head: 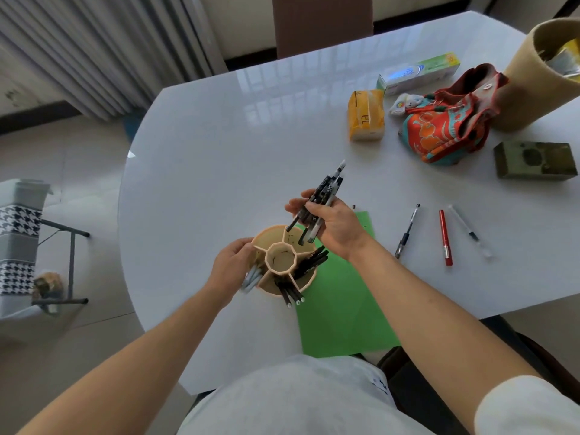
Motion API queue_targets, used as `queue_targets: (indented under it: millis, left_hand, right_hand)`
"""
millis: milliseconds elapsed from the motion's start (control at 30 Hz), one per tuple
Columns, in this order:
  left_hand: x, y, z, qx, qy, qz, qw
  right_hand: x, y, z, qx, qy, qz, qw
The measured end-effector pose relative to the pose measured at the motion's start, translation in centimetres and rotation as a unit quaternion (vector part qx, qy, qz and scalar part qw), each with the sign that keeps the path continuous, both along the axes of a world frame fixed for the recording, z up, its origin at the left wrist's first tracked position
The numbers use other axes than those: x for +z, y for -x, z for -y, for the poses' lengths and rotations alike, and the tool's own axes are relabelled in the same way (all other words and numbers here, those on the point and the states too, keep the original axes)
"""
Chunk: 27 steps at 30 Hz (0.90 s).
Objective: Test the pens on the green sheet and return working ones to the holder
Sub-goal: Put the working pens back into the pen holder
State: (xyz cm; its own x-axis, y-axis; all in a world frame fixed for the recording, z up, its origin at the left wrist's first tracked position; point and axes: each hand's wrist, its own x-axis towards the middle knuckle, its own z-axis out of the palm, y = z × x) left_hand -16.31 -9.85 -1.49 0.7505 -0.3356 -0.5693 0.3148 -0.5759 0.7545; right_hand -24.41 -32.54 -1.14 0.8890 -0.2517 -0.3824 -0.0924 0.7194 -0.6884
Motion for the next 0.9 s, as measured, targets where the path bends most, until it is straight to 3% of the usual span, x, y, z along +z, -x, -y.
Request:
queue_targets:
  millis: [400, 667, 767, 833, 900]
  left_hand:
    - [-0.4, -0.5, 0.1, -0.010, -0.007, -0.002, 1.000]
    - [-0.8, -0.7, -0.2, -0.005, 0.005, -0.003, 1.000]
    - [-1.1, -1.0, -0.7, -0.001, 0.031, -0.025, 0.999]
    - [-1.3, -1.0, -1.2, -0.003, 0.050, -0.040, 0.998]
    - [-1.3, -0.9, -1.6, -0.001, 0.064, -0.051, 0.997]
  right_hand:
    - [-0.3, 2.1, -1.6, 0.051, 0.216, -0.043, 0.974]
    - [-0.2, 2.8, -1.3, 0.092, 0.224, -0.033, 0.970]
    - [-0.6, 4.1, 0.2, -0.012, 0.210, -0.094, 0.973]
    - [-1.4, 5.5, 2.0, -0.117, 0.261, -0.191, 0.939]
    - [-2.5, 7.5, 4.4, -0.172, 0.370, -0.305, 0.860]
